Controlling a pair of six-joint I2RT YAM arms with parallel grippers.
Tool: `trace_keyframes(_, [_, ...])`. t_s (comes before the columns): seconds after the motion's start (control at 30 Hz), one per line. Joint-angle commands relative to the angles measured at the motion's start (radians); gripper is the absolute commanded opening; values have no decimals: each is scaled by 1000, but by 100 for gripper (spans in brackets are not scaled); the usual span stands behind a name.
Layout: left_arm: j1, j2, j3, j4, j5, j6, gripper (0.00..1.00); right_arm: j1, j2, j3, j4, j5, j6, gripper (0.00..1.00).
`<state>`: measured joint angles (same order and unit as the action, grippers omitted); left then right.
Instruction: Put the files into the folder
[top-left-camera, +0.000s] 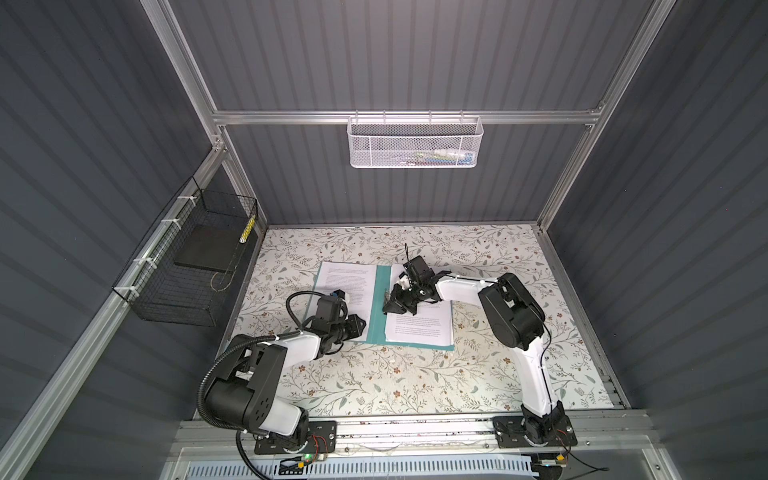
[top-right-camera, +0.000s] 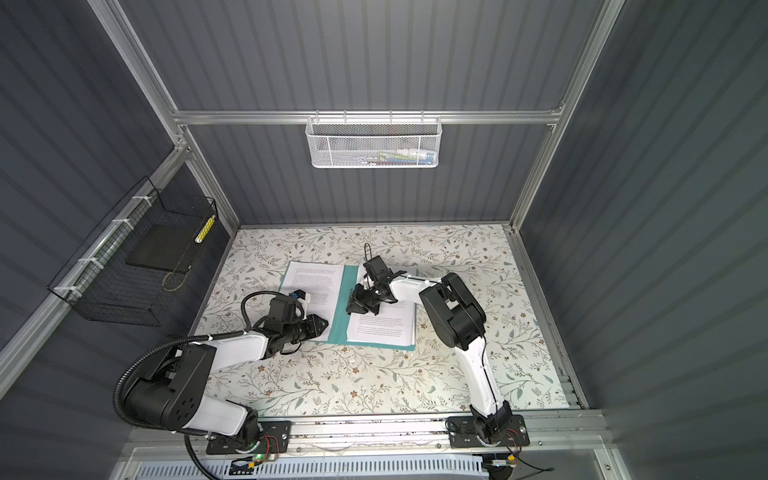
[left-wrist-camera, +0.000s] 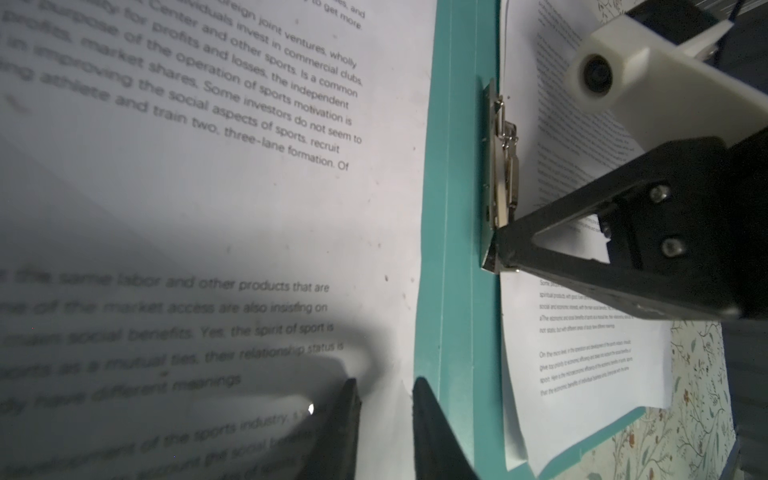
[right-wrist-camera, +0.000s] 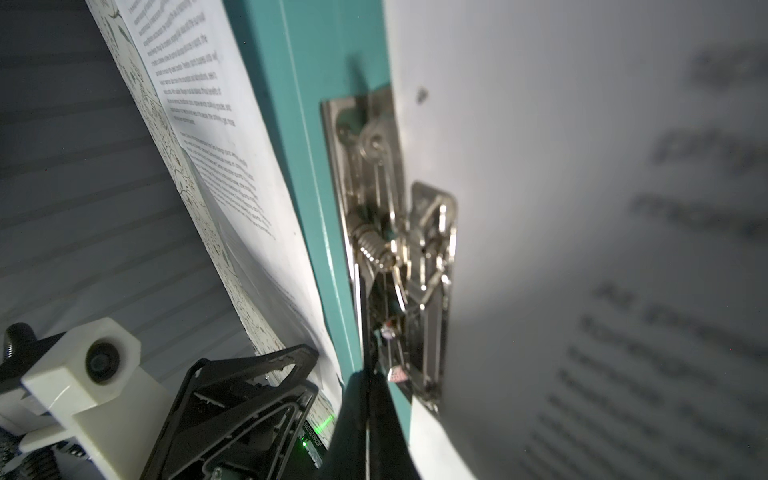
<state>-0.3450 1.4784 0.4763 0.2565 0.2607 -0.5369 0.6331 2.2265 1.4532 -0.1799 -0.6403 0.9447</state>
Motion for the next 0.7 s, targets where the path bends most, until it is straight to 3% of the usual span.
trace_keyframes(0.0, [6, 3, -36, -70, -33, -19, 26, -1, 180, -91, -306, 207, -20, 0])
trace_keyframes(0.37, [6, -1, -20, -105, -41, -16, 26, -24, 137, -204, -213, 184, -3, 0])
trace_keyframes(0.67, [6, -14, 8, -138, -59, -8, 26, -8, 158, -143, -295, 240, -58, 0])
